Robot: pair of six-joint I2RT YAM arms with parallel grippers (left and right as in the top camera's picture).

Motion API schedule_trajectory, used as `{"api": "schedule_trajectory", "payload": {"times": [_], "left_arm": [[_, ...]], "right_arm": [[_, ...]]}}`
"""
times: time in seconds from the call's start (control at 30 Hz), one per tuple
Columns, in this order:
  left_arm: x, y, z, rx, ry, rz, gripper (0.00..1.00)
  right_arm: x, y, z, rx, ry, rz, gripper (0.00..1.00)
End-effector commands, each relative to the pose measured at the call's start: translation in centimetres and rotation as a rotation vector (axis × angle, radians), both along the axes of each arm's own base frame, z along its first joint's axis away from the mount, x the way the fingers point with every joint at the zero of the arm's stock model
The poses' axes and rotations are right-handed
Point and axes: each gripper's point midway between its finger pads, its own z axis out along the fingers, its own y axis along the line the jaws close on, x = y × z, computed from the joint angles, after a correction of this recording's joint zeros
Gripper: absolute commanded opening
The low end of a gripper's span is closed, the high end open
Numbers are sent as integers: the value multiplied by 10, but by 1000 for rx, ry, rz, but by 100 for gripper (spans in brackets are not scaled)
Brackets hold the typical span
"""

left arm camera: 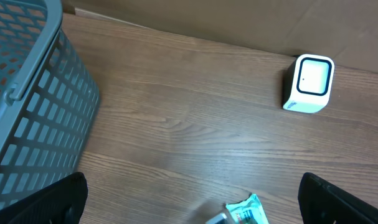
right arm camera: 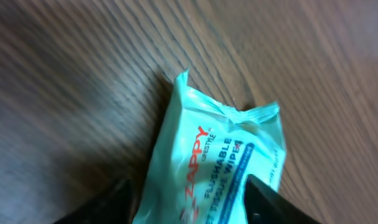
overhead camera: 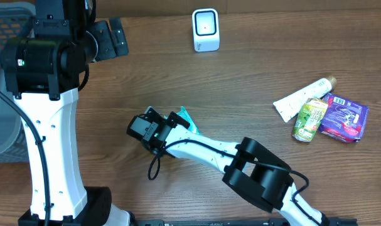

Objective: Scan the item barcode

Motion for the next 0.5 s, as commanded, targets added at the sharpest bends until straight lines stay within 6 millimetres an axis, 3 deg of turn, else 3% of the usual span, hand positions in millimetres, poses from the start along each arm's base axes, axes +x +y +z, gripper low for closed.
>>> {"api": "schedule_trajectory", "payload": {"times": [0.0,0.1,0.27,0.47], "left_arm": [[2,2,3,-1,-12,18,100],[2,2,3,0,-12,18,99],[2,2,3,0,-12,18,100],[2,2,3,-1,-12,18,100]], "right_arm": [[6,-8,-19,18,64,-47,52],[2,-8,-31,50,143,-53,41],[4,-12,-33,56,161,-71,4],[1,-14,-22,39,175,-83,4]]}}
